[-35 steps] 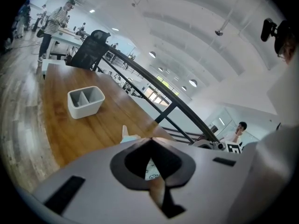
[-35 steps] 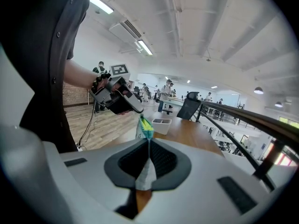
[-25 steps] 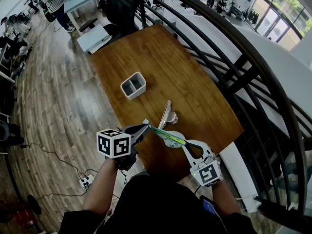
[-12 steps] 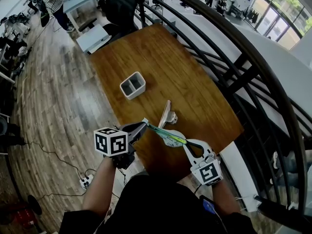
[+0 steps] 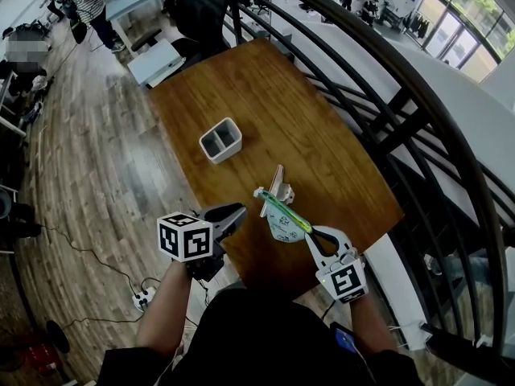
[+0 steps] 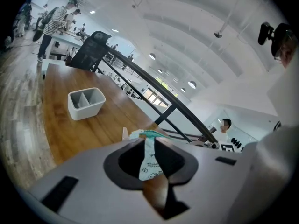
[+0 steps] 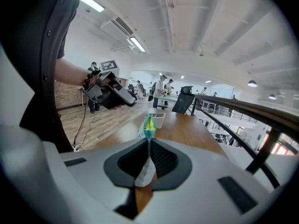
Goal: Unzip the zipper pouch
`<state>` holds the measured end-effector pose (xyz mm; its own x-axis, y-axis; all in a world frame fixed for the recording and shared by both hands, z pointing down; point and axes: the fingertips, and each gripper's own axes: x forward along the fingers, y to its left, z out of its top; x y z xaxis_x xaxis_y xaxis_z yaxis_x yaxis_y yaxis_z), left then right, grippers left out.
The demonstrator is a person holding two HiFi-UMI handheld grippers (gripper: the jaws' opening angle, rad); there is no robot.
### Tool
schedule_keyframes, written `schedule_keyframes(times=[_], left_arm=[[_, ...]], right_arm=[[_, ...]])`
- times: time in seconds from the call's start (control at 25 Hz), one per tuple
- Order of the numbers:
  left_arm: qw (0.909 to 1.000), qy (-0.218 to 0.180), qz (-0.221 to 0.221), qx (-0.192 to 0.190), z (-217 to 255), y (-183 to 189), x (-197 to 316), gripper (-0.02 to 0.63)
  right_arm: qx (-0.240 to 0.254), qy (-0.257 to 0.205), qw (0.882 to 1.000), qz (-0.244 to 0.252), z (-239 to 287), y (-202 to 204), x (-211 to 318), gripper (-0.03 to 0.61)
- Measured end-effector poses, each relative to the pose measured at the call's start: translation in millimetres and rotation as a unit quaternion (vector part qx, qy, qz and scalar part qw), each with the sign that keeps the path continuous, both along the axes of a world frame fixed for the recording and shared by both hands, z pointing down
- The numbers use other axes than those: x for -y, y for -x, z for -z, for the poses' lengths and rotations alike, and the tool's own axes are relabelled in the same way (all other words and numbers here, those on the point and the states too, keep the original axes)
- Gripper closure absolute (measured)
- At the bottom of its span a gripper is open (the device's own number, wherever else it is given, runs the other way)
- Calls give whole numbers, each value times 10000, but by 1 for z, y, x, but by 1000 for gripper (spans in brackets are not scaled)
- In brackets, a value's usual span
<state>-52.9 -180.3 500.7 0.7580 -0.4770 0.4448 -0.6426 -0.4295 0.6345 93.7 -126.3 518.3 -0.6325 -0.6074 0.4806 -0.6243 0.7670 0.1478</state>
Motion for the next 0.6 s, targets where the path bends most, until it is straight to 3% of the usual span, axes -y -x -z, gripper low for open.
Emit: schedule_keyframes(times=[0.12, 0.28, 0.44, 0.6], left_arm=[[10000, 39, -70, -4, -2, -2, -5, 497], [10000, 70, -45, -19, -2, -2, -7, 497], [10000, 39, 29, -10, 0, -2, -8, 497], [9998, -74, 188, 10, 9, 1, -10, 497]], right_arm=[[-34, 93, 9999, -108, -6, -4, 2, 514], [-151, 38, 9997, -180, -5, -9, 4, 437], [-165, -298, 9987, -366, 4, -20, 12, 407], [60, -289, 9979, -571, 18, -29, 18, 405]])
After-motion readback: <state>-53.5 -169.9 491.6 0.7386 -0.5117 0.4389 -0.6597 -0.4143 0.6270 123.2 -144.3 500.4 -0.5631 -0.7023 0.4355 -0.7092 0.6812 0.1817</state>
